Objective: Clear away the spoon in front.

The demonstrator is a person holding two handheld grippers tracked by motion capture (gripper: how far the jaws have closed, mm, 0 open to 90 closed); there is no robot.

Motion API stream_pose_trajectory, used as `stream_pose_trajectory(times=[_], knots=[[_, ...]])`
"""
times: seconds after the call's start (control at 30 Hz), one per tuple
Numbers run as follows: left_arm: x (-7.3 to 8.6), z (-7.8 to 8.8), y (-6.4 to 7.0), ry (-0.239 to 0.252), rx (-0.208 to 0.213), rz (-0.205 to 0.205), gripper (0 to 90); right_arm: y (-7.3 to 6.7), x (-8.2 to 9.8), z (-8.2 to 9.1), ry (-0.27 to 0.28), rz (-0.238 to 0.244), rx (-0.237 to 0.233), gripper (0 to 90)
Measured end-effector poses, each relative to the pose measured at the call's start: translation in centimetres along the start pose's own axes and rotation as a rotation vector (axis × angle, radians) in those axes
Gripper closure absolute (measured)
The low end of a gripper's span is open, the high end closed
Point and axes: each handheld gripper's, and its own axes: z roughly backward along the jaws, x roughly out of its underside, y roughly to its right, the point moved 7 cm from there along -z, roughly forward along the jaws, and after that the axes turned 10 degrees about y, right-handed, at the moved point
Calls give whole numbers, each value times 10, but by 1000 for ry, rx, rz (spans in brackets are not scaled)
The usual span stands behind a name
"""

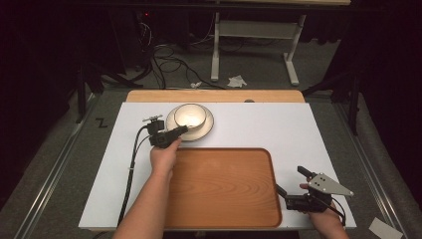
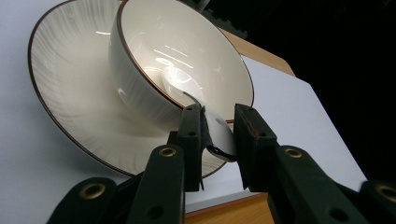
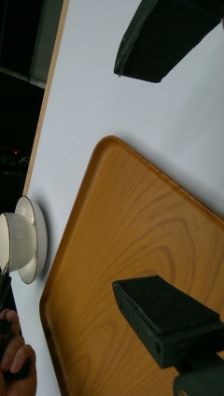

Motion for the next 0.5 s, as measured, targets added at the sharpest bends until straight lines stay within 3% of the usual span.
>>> stream_pose_trajectory(times=[0.37, 0.5], knots=[[-1, -1, -1, 11, -4, 18, 793, 1, 0, 0, 4, 0, 0, 18], [-1, -1, -2, 7, -5, 8, 799, 0, 0, 0, 3, 4, 0, 18]])
